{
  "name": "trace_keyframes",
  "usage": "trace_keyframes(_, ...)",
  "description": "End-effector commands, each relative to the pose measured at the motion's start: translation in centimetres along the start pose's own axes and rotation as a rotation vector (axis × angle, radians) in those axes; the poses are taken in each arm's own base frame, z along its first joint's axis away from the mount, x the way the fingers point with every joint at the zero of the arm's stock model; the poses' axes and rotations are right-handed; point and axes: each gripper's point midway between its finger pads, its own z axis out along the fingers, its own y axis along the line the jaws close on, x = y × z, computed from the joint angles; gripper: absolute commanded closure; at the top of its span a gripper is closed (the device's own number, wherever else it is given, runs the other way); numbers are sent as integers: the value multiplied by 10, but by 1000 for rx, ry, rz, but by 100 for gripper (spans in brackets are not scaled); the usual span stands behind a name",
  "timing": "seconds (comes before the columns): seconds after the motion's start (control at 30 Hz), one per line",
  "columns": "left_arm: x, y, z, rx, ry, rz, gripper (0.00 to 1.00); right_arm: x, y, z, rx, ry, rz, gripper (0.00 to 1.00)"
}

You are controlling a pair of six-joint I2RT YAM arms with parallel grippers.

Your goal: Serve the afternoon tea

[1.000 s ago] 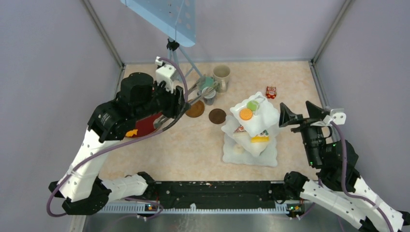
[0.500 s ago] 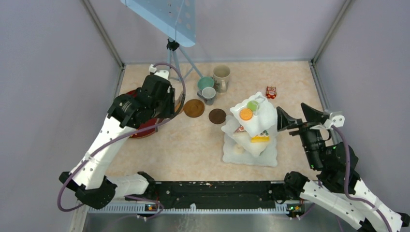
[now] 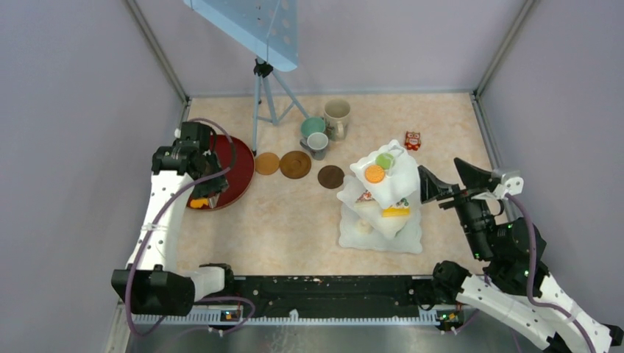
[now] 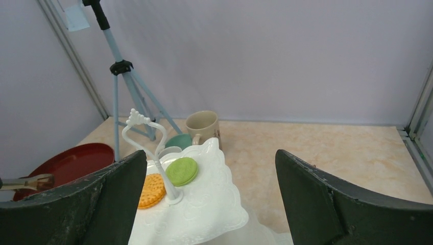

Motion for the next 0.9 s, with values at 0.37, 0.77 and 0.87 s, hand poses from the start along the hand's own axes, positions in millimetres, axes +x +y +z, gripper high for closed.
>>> trace_keyframes(0.37,-5,18,3,-51,-38,-416,46,-5,3,-7,-43,-48,34,6)
trace_keyframes(0.77,-3,36,23,-102,-25,-613,44,-4,0,-8,-30,-47,26,6)
trace_keyframes(0.87,-1,37,28,-106,-13,-628,44,-3,0,-8,-31,-46,26,6)
